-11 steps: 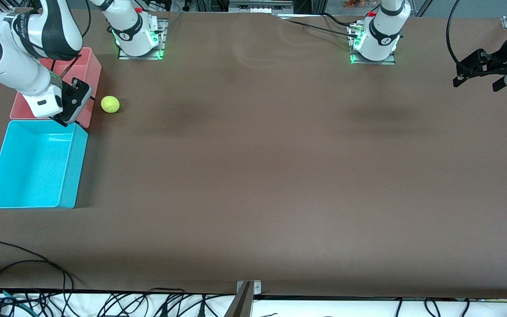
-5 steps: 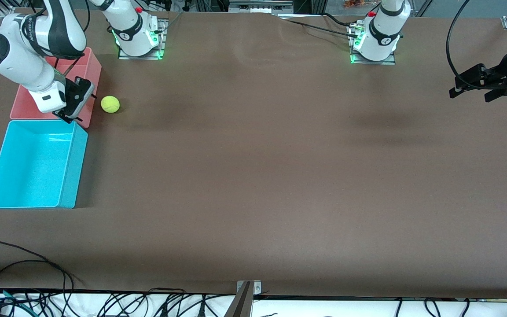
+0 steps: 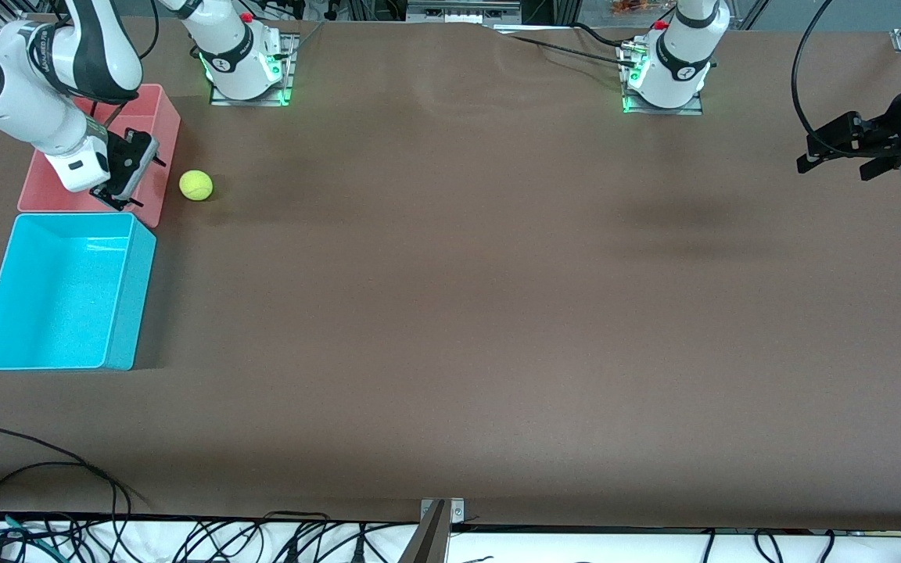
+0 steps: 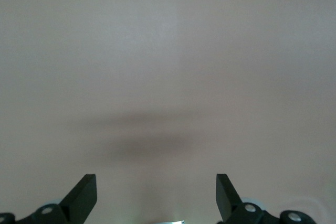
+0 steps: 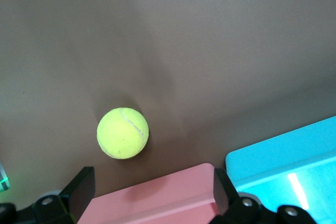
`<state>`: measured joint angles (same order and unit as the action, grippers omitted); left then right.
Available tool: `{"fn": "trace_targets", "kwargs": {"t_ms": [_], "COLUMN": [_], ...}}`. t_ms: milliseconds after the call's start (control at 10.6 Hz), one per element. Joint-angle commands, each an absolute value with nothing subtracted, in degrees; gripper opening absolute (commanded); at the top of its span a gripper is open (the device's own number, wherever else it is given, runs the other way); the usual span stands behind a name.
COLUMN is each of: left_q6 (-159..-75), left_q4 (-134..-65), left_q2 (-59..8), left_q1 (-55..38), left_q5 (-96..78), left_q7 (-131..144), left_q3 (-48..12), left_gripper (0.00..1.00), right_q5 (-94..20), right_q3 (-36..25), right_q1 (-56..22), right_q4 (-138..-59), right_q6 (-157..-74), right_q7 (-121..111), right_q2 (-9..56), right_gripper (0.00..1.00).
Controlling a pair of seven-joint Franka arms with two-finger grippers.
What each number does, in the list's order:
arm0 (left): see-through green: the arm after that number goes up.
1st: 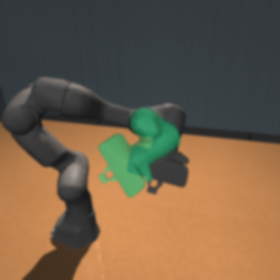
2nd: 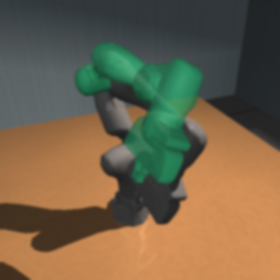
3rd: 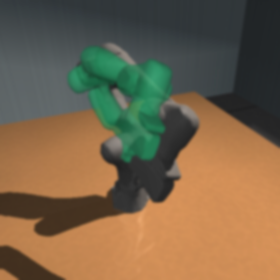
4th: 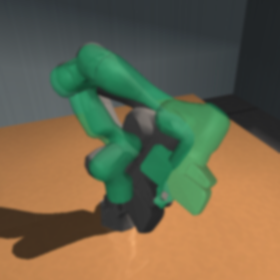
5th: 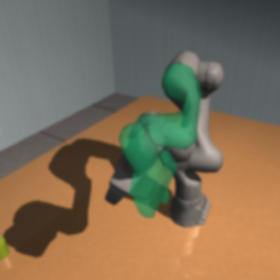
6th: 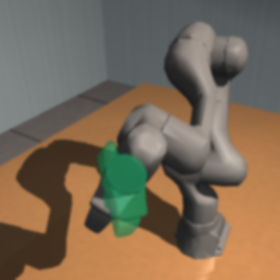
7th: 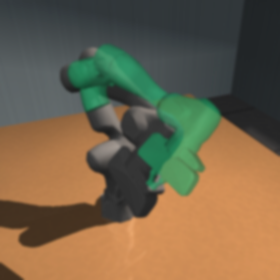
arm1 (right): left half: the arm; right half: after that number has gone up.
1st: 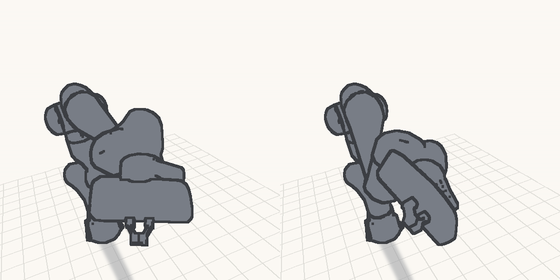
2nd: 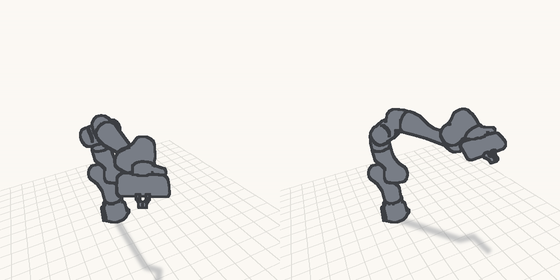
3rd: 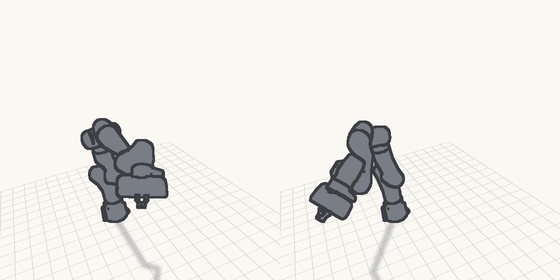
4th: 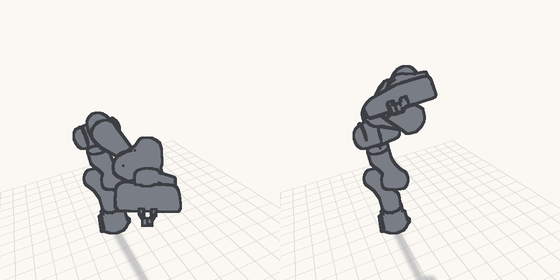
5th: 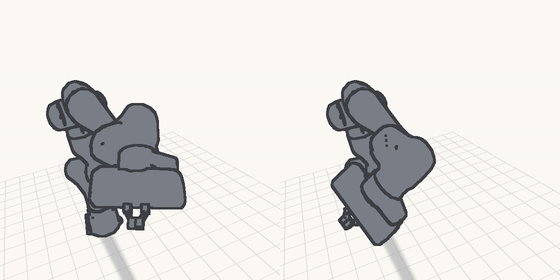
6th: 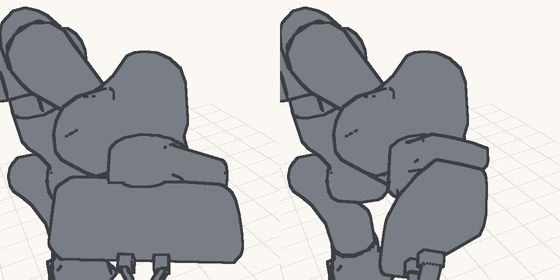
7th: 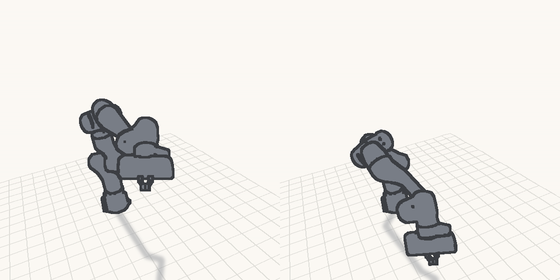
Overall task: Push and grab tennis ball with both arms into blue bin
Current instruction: 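Lower the right gripper over the tennis ball and close on it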
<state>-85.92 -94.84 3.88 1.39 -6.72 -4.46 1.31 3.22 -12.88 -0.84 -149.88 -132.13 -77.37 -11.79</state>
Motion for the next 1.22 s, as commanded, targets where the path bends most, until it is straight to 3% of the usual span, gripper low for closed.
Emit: {"fn": "trace_targets", "kwargs": {"t_ms": [0, 564, 1128], "left_q6": [-83.32, -83.41, -83.32], "left_q4": [-93.16, -93.08, -92.11], "left_q2": [3.16, 2.99, 3.08], "left_q1": [-0.7, -0.35, -0.62], "left_q5": [1.46, 3.25, 2.29], "left_q7": [-3.43, -3.86, -3.78], "left_q3": [0.18, -2.02, -2.11], "left_gripper": [1.0, 1.0, 1.0], "right_q5": [4.04, 4.13, 4.31], "right_q3": [-13.27, -13.18, -12.83], "right_q1": [-0.7, -0.79, -0.88], "right_q4": [-153.19, -160.21, -165.4], "right_q6": [-133.59, -141.4, -162.12], "right_q7": [-78.31, -78.31, -78.05], "right_q2": [-14.5, -14.6, -1.17], "right_gripper": [1.0, 1.0, 1.0]}}
